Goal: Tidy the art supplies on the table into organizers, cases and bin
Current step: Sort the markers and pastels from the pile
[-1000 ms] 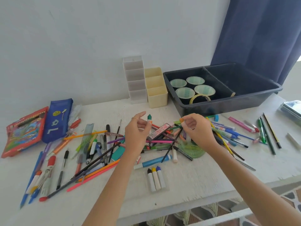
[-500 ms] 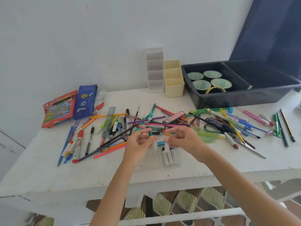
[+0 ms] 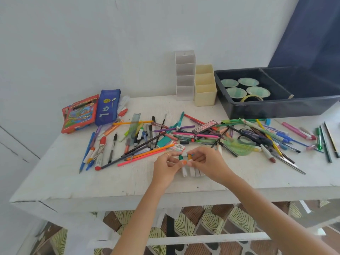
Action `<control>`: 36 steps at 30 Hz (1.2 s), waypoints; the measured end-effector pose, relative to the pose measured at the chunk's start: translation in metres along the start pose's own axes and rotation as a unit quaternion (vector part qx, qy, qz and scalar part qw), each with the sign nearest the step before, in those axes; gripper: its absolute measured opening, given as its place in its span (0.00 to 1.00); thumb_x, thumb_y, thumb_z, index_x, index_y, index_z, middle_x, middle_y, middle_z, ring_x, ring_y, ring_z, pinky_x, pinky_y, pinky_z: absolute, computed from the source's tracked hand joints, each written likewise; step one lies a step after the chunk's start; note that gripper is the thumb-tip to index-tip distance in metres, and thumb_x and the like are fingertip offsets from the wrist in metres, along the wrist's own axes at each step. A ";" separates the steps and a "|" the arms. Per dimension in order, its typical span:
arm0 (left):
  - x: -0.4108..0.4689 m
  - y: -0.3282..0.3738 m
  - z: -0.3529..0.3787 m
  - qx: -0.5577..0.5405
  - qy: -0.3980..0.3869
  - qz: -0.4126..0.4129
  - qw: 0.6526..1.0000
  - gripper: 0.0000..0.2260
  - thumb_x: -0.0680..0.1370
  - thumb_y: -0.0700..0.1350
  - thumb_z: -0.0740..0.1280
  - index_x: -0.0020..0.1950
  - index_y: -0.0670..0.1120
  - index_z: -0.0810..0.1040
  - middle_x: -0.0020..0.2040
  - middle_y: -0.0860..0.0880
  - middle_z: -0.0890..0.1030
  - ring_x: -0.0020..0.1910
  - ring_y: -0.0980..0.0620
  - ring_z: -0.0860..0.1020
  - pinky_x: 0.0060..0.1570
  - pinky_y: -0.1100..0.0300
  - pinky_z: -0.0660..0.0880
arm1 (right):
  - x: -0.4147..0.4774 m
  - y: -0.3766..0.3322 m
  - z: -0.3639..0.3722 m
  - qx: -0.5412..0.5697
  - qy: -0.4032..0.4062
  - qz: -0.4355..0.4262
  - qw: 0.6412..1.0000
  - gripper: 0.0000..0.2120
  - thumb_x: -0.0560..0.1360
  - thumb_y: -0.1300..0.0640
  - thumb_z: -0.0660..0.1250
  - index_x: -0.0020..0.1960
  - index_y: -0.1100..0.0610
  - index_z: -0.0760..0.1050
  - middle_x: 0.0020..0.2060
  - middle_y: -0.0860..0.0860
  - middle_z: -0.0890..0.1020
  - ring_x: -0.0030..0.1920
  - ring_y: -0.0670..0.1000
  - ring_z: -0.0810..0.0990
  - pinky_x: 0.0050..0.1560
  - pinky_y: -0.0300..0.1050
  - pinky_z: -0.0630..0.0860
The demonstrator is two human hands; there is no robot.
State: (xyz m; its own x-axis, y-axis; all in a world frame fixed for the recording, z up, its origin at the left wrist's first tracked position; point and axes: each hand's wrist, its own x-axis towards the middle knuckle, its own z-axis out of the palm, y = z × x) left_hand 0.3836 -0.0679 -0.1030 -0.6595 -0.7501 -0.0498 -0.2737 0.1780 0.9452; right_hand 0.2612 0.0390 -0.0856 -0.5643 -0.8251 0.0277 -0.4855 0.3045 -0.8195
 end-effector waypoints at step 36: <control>0.001 -0.003 0.008 0.043 -0.002 0.050 0.998 0.17 0.72 0.44 0.73 0.59 0.44 0.79 0.42 0.52 0.79 0.40 0.60 0.76 0.40 0.75 0.72 | -0.017 0.029 0.011 -0.305 0.073 -0.156 0.936 0.19 0.78 0.51 0.55 0.62 0.57 0.76 0.53 0.49 0.80 0.55 0.51 0.70 0.54 0.50 0.73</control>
State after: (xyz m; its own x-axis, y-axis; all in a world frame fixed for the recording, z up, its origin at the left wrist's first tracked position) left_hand 0.3782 -0.0641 -0.1085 -0.6894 -0.7231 0.0428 -0.2653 0.3070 0.9140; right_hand 0.2643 0.0566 -0.1157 -0.3946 -0.8588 0.3269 -0.9084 0.3111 -0.2794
